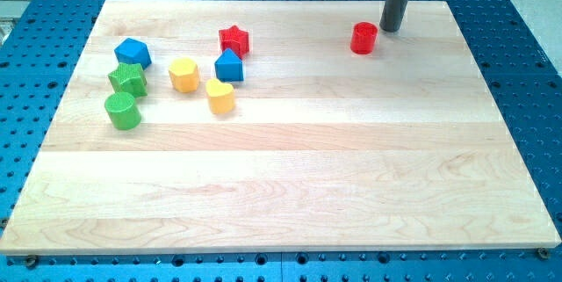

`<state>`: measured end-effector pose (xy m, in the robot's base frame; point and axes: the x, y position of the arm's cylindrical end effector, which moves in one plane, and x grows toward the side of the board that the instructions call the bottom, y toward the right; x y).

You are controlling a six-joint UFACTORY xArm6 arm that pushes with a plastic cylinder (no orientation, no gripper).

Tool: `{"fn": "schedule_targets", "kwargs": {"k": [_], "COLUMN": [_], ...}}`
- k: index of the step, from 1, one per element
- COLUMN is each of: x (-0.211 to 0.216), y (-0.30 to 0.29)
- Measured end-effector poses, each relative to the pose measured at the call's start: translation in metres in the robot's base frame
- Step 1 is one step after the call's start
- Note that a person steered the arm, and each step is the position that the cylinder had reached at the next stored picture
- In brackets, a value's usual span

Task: Push the red circle to the top center

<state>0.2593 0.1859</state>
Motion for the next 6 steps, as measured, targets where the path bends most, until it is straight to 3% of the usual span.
{"fn": "schedule_targets", "kwargs": {"k": [2, 4, 5, 6], "x": [0.0, 0.049, 0.05, 0.049], "y": [0.0, -0.009, -0.074, -0.09]}}
